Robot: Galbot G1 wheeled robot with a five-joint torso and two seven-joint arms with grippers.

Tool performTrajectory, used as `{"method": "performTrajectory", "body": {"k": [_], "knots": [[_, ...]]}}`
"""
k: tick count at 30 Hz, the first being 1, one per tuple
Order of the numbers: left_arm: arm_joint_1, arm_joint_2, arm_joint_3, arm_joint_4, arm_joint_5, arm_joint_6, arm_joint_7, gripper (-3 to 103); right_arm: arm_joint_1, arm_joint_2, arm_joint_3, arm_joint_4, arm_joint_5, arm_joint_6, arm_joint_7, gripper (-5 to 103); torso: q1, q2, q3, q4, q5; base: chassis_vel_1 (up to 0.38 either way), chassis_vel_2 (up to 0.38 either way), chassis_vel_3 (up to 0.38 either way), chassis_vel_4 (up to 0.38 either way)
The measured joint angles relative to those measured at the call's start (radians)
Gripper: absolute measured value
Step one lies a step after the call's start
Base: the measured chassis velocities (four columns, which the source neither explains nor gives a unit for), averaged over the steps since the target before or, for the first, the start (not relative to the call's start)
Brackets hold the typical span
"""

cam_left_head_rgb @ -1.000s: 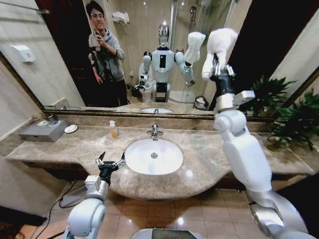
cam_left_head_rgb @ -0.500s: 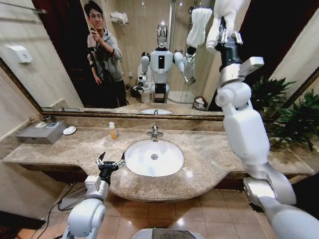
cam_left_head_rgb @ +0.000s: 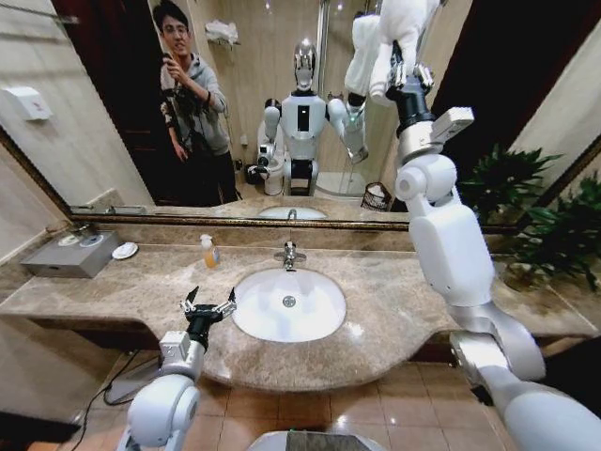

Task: Pick up the towel from the sink counter and wipe the mirror surface.

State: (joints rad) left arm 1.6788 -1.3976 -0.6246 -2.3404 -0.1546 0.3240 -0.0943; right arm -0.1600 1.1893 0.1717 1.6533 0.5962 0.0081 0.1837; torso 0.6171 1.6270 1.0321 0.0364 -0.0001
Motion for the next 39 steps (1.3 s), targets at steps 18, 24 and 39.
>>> {"method": "performTrajectory", "body": {"k": [18,24,39], "knots": [[0.000,0.000,0.000,0.000,0.000,0.000,0.000,100,0.020,0.041,0.040,-0.064,-0.164,0.097,0.055,17,-0.001,0.000,0.000,-0.0003,0.0001,-0.037,0.041,0.023,-0.031],[0.000,0.000,0.000,0.000,0.000,0.000,0.000,100,0.057,0.089,0.038,-0.175,-0.182,0.126,0.023,17,0.000,0.000,0.000,-0.0001,0.0001,0.000,0.000,0.000,0.000],[0.000,0.000,0.000,0.000,0.000,0.000,0.000,100,0.034,0.221,-0.095,-0.184,-0.246,0.154,-0.009,17,0.000,0.000,0.000,0.0003,-0.0003,0.000,0.000,0.000,0.000]]}}
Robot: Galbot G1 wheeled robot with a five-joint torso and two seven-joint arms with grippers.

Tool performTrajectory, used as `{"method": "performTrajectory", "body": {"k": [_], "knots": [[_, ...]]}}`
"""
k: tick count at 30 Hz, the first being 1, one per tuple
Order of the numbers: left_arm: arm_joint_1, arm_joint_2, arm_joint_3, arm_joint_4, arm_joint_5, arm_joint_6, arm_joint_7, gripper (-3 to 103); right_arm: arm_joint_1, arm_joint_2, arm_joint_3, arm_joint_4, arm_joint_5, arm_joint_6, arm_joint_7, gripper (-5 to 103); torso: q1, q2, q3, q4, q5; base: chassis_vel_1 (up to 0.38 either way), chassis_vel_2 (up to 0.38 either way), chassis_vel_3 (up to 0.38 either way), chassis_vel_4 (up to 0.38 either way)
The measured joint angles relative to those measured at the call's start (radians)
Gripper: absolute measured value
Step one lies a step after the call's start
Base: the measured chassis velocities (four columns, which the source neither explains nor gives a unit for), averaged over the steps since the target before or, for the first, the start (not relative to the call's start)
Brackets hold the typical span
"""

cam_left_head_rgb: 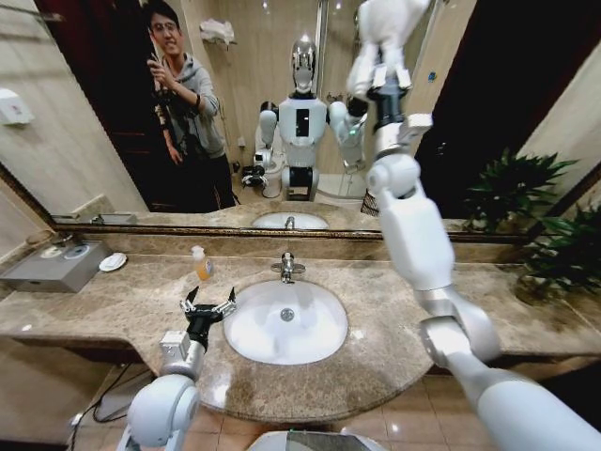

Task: Pick up the towel from the sink counter and wipe the mirror surface.

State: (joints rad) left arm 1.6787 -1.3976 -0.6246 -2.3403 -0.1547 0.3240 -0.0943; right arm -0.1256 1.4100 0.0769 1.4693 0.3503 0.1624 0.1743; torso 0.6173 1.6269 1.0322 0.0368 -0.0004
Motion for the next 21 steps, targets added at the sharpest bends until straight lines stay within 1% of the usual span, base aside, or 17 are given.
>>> {"method": "performTrajectory", "body": {"k": [1,5,9,10,11,12,13,14,15,16,20,21], "knots": [[0.000,0.000,0.000,0.000,0.000,0.000,0.000,100,-0.002,0.010,-0.023,0.000,-0.015,0.006,-0.009,17,0.000,0.000,0.000,0.0000,-0.0002,0.000,0.000,0.000,0.000],[0.000,0.000,0.000,0.000,0.000,0.000,0.000,100,-0.010,0.028,-0.055,-0.021,-0.044,0.016,-0.028,17,0.000,0.000,0.000,0.0001,-0.0001,0.000,0.000,0.000,0.000],[0.000,0.000,0.000,0.000,0.000,0.000,0.000,100,-0.018,0.025,-0.039,-0.041,-0.047,0.026,-0.031,17,0.000,0.000,0.000,-0.0001,0.0000,0.000,0.000,0.000,0.000],[0.000,0.000,0.000,0.000,0.000,0.000,0.000,100,-0.022,0.014,-0.026,-0.042,-0.046,0.031,-0.032,17,0.000,0.000,0.000,0.0000,-0.0001,0.000,0.000,0.000,0.000],[0.000,0.000,0.000,0.000,0.000,0.000,0.000,100,-0.028,-0.013,-0.006,-0.036,-0.041,0.034,-0.031,17,0.000,0.000,0.000,-0.0001,0.0000,0.000,0.000,0.000,0.000],[0.000,0.000,0.000,0.000,0.000,0.000,0.000,100,-0.028,-0.013,-0.006,-0.036,-0.041,0.034,-0.031,17,0.000,0.000,0.000,-0.0001,0.0000,0.000,0.000,0.000,0.000],[0.000,0.000,0.000,0.000,0.000,0.000,0.000,100,-0.033,-0.035,0.010,-0.026,-0.035,0.034,-0.029,17,0.000,0.000,0.000,-0.0008,0.0002,0.000,0.000,0.000,0.000],[0.000,0.000,0.000,0.000,0.000,0.000,0.000,100,-0.038,-0.071,0.036,-0.010,-0.030,0.035,-0.027,17,0.000,0.000,0.000,-0.0011,0.0005,0.000,0.000,0.000,0.000],[0.000,0.000,0.000,0.000,0.000,0.000,0.000,100,-0.038,-0.089,0.050,-0.004,-0.027,0.036,-0.025,17,0.000,0.000,0.000,-0.0013,0.0007,0.000,0.000,0.000,0.000],[0.000,0.000,0.000,0.000,0.000,0.000,0.000,100,-0.038,-0.089,0.050,-0.004,-0.027,0.036,-0.025,17,0.000,0.000,0.000,-0.0013,0.0007,0.000,0.000,0.000,0.000],[0.000,0.000,0.000,0.000,0.000,0.000,0.000,100,-0.003,-0.163,0.132,-0.008,0.003,0.036,-0.018,17,0.000,0.000,0.000,-0.0010,0.0010,0.000,0.000,0.000,0.000],[0.000,0.000,0.000,0.000,0.000,0.000,0.000,100,-0.003,-0.163,0.132,-0.008,0.003,0.036,-0.018,17,0.000,0.000,0.000,-0.0010,0.0010,0.000,0.000,0.000,0.000]]}}
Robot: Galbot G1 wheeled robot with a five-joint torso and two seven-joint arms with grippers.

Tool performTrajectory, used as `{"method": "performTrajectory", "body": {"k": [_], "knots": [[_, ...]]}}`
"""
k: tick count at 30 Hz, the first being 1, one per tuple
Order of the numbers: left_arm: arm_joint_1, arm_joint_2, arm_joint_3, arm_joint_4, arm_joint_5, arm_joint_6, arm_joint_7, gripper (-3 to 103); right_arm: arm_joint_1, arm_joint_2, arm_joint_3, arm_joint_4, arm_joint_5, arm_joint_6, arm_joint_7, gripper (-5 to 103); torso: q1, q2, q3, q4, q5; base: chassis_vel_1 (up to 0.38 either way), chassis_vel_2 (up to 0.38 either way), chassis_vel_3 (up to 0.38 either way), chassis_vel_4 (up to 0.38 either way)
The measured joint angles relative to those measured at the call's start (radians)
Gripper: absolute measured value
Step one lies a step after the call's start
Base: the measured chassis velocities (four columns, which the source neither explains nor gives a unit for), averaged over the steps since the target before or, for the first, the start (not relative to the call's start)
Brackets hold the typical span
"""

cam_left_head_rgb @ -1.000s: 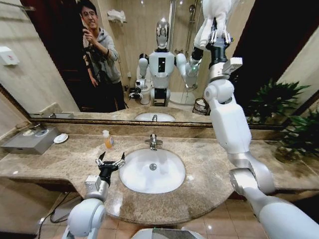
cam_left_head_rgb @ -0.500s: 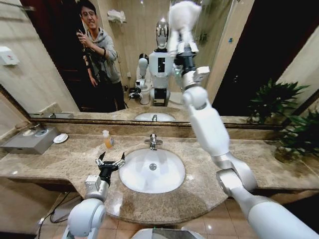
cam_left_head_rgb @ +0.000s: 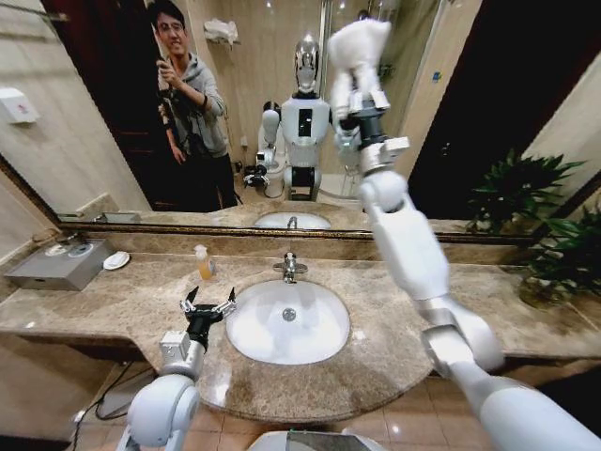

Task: Pick up the towel from the sink counter and wipe the mirror surface.

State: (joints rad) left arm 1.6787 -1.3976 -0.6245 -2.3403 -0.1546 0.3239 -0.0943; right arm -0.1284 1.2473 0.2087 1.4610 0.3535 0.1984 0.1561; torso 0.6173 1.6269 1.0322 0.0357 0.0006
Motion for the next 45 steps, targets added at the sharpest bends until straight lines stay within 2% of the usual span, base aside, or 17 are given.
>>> {"method": "performTrajectory", "body": {"k": [4,9,12,14,18,20,22,25,28,31,35,36,40,45], "knots": [[0.000,0.000,0.000,0.000,0.000,0.000,0.000,100,0.094,-0.035,0.053,-0.070,0.045,-0.007,-0.004,17,0.000,0.000,0.000,0.0000,-0.0001,0.000,0.000,0.000,0.000],[0.000,0.000,0.000,0.000,0.000,0.000,0.000,100,0.169,-0.021,0.044,-0.124,0.062,-0.010,-0.009,17,0.000,0.000,0.000,0.0000,-0.0001,0.000,0.000,0.000,0.000],[0.000,0.000,0.000,0.000,0.000,0.000,0.000,100,0.225,0.043,0.000,-0.154,0.058,-0.016,-0.016,17,0.000,0.000,0.000,-0.0001,-0.0003,0.000,0.000,0.000,0.000],[0.000,0.000,0.000,0.000,0.000,0.000,0.000,100,0.230,0.057,-0.009,-0.155,0.054,-0.018,-0.019,17,0.000,0.000,0.000,0.0001,-0.0003,0.000,0.000,0.000,0.000],[0.000,0.000,0.000,0.000,0.000,0.000,0.000,100,0.253,0.172,-0.075,-0.154,0.008,-0.031,-0.037,17,0.000,0.000,0.000,0.0011,-0.0014,0.000,0.000,0.000,0.000],[0.000,0.000,0.000,0.000,0.000,0.000,0.000,100,0.254,0.185,-0.085,-0.152,0.006,-0.032,-0.038,17,0.000,0.000,0.000,0.0012,-0.0015,0.000,0.000,0.000,0.000],[0.000,0.000,0.000,0.000,0.000,0.000,0.000,100,0.250,0.226,-0.116,-0.146,-0.005,-0.034,-0.044,17,0.000,0.000,0.000,0.0014,-0.0016,0.000,0.000,0.000,0.000],[0.000,0.000,0.000,0.000,0.000,0.000,0.000,100,0.233,0.236,-0.124,-0.147,-0.018,-0.034,-0.049,17,0.000,0.000,0.000,0.0012,-0.0013,0.000,0.000,0.000,0.000],[0.000,0.000,0.000,0.000,0.000,0.000,0.000,100,0.218,0.231,-0.121,-0.148,-0.021,-0.032,-0.050,17,0.000,0.000,0.000,0.0008,-0.0012,0.000,0.000,0.000,0.000],[0.000,0.000,0.000,0.000,0.000,0.000,0.000,100,0.187,0.193,-0.097,-0.142,-0.016,-0.025,-0.053,17,0.000,0.000,0.000,0.0006,-0.0009,0.000,0.000,0.000,0.000],[0.000,0.000,0.000,0.000,0.000,0.000,0.000,100,0.136,0.064,-0.040,-0.125,0.017,-0.011,-0.058,17,-0.001,0.000,-0.001,0.0001,-0.0006,0.000,0.000,0.000,0.000],[0.000,0.000,0.000,0.000,0.000,0.000,0.000,100,0.136,0.064,-0.040,-0.125,0.017,-0.011,-0.058,17,-0.001,0.000,-0.001,0.0001,-0.0006,0.000,0.000,0.000,0.000],[0.000,0.000,0.000,0.000,0.000,0.000,0.000,100,0.061,-0.012,0.042,-0.072,0.014,0.002,-0.056,17,0.000,0.000,0.000,-0.0006,0.0004,0.000,0.000,0.000,0.000],[0.000,0.000,0.000,0.000,0.000,0.000,0.000,100,0.029,-0.019,0.087,-0.066,0.005,0.017,-0.055,17,0.000,0.000,0.000,-0.0002,0.0002,0.000,0.000,0.000,0.000]]}}
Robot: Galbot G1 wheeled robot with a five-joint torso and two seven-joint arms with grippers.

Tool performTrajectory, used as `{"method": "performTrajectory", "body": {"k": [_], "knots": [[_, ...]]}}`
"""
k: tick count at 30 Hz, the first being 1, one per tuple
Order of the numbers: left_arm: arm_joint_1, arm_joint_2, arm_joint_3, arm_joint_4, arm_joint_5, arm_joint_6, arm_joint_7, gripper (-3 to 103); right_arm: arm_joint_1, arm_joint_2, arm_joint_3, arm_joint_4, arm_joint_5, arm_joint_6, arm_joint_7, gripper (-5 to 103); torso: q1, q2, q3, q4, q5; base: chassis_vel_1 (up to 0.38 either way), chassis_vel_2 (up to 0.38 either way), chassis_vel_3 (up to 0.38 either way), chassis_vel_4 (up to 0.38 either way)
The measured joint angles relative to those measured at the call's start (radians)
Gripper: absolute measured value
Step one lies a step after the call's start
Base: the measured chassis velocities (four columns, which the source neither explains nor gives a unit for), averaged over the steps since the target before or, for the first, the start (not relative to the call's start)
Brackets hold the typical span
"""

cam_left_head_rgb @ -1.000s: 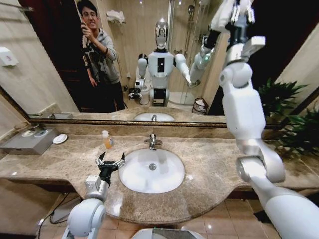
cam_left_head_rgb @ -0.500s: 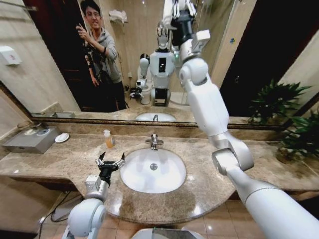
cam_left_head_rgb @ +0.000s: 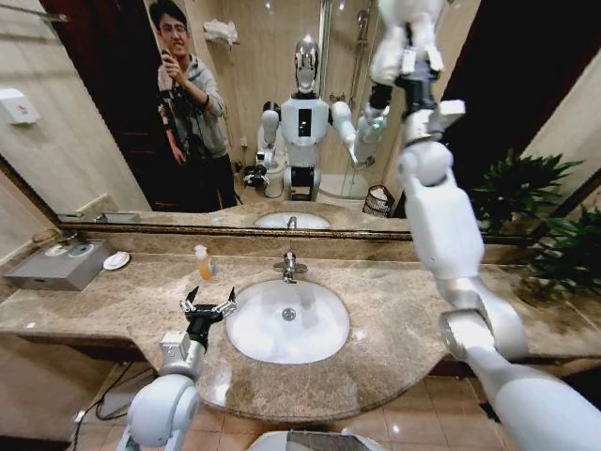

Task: Pick up the towel from the sink counter and wipe the mirror surface.

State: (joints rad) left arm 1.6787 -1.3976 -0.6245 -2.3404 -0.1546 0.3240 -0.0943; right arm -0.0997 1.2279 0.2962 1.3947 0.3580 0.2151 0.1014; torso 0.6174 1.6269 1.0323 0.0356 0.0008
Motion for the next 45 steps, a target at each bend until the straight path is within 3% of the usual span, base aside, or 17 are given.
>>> {"method": "performTrajectory", "body": {"k": [5,12,16,21,31,36,45], "knots": [[0.000,0.000,0.000,0.000,0.000,0.000,0.000,100,-0.034,0.029,-0.006,0.000,-0.019,0.026,-0.003,17,0.000,0.000,0.000,0.0000,-0.0004,0.000,0.000,0.000,0.000],[0.000,0.000,0.000,0.000,0.000,0.000,0.000,100,-0.084,0.153,-0.096,0.000,-0.080,0.066,-0.062,17,0.000,0.000,0.000,0.0010,-0.0010,0.000,0.000,0.000,0.000],[0.000,0.000,0.000,0.000,0.000,0.000,0.000,100,-0.101,0.169,-0.128,-0.005,-0.090,0.078,-0.084,17,0.000,0.000,0.000,0.0012,-0.0011,0.000,0.000,0.000,0.000],[0.000,0.000,0.000,0.000,0.000,0.000,0.000,100,-0.140,0.145,-0.112,-0.001,-0.087,0.092,-0.091,17,0.000,0.000,0.000,0.0015,-0.0012,0.000,0.000,0.000,0.000],[0.000,0.000,0.000,0.000,0.000,0.000,0.000,100,-0.223,-0.023,0.062,0.033,0.000,0.125,-0.062,17,0.000,0.000,0.000,-0.0002,-0.0004,0.000,0.000,0.000,0.000],[0.000,0.000,0.000,0.000,0.000,0.000,0.000,100,-0.290,-0.038,0.105,0.045,0.014,0.141,-0.064,17,0.000,0.000,0.000,0.0001,-0.0003,0.000,0.000,0.000,0.000],[0.000,0.000,0.000,0.000,0.000,0.000,0.000,100,-0.469,0.030,0.103,0.079,0.002,0.243,-0.108,17,0.000,0.000,0.000,0.0011,-0.0007,0.000,0.000,0.000,0.000]]}}
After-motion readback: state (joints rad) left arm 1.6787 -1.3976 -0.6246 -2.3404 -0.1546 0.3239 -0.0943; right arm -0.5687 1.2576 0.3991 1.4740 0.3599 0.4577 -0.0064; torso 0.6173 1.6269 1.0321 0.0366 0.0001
